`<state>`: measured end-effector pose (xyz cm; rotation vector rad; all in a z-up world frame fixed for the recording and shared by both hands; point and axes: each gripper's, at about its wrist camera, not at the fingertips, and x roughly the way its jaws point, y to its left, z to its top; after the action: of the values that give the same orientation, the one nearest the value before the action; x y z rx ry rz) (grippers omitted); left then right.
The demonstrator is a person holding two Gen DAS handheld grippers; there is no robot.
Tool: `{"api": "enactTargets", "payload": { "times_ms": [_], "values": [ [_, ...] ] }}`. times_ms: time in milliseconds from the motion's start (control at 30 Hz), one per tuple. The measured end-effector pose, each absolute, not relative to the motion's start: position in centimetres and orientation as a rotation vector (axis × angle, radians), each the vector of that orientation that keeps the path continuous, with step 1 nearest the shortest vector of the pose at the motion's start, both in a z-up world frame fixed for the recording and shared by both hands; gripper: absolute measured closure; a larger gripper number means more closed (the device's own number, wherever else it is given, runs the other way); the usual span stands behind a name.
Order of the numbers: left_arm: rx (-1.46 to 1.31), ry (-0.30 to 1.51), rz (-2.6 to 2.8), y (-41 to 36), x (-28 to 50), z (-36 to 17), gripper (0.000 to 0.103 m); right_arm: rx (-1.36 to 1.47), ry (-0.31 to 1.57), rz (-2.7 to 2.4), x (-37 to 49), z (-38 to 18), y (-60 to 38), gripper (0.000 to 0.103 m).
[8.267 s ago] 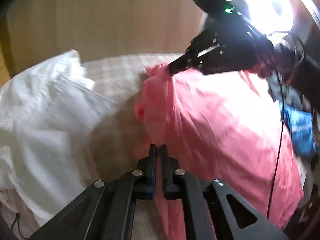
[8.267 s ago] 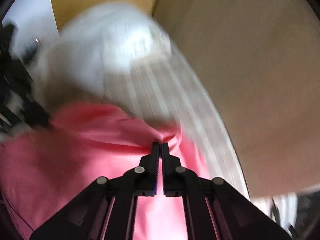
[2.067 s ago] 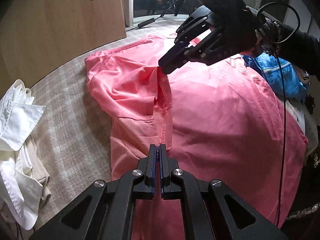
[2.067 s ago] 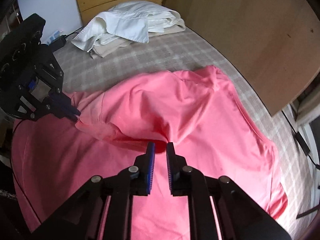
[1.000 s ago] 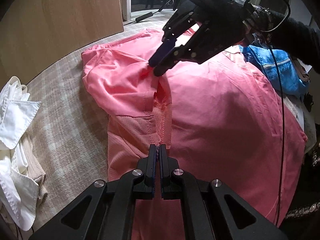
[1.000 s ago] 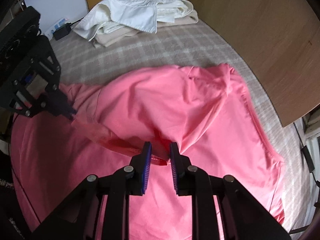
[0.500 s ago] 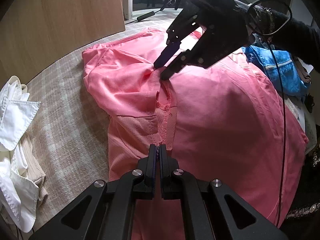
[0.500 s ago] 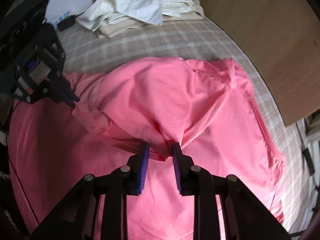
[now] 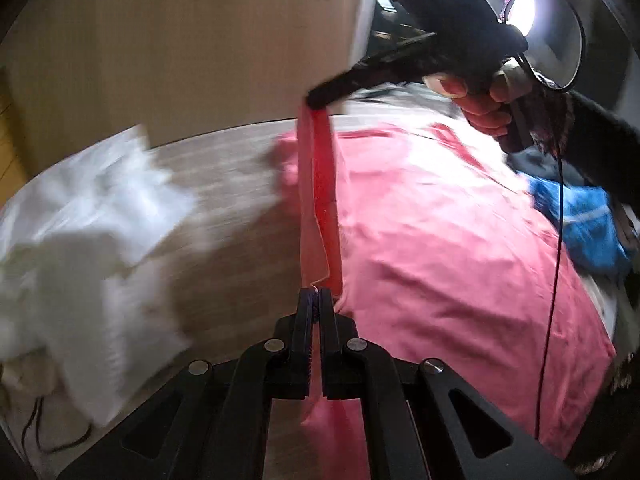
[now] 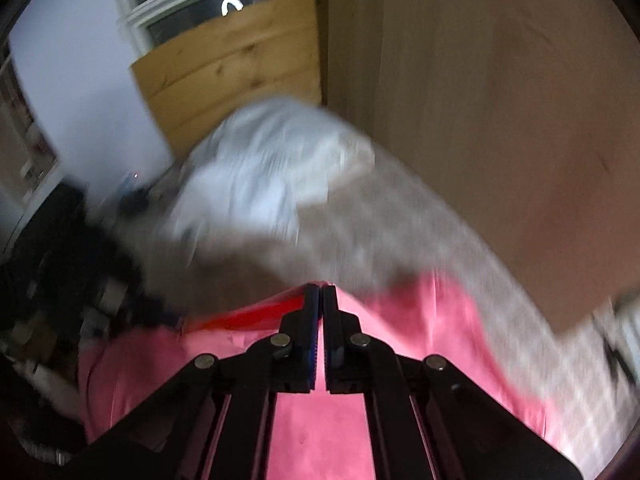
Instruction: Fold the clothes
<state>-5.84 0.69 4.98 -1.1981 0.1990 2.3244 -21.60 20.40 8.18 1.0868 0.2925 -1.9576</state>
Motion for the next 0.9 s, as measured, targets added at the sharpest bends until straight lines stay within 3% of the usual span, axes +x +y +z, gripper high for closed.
{"api": "enactTargets", "payload": {
  "times_ms": [233,300,333,367,467,767,800,867,900],
  "values": [
    [-1.298,0.214,2.484,-1.8,-7.1,3.5,0.098,1.205,0.304,-1.945,-27.3,4.9,11.4,0.092],
    [-1.259,0.202,2.49,-1.8,-7.0,4.4,0.098,1.179,0.233,-1.95,-27.3,6.1,13.4,0.076],
    [-1.243,0.198,2.482,-1.8,-7.1,4.7,0.098,1.174,0.265,-1.964,-27.1,6.4,14.5,0.061],
    [-1.223,0.217,2.474,-1.3,-7.2,5.0,0.097,1.174,0.317,-1.974,-27.0,6.3,15.2,0.059],
    [-1.224,0.251,2.441,-0.3,-8.4,4.8,0.088,1.214,0.408,-1.953,-27.0,5.3,16.7,0.059],
    [-1.341,0.258,2.431,0.4,-10.3,1.9,0.088,1.125,0.63,-1.735,-24.8,1.2,10.2,0.061],
    [-1.344,0.255,2.431,0.3,-10.3,1.9,0.088,1.121,0.648,-1.713,-24.6,0.6,9.5,0.068],
    [-1.339,0.255,2.438,0.2,-10.3,1.9,0.088,1.089,0.648,-1.702,-24.5,0.5,8.6,0.101],
    [-1.332,0.257,2.452,0.1,-10.3,2.0,0.088,1.104,0.603,-1.707,-25.0,0.6,8.3,0.101]
  ]
}}
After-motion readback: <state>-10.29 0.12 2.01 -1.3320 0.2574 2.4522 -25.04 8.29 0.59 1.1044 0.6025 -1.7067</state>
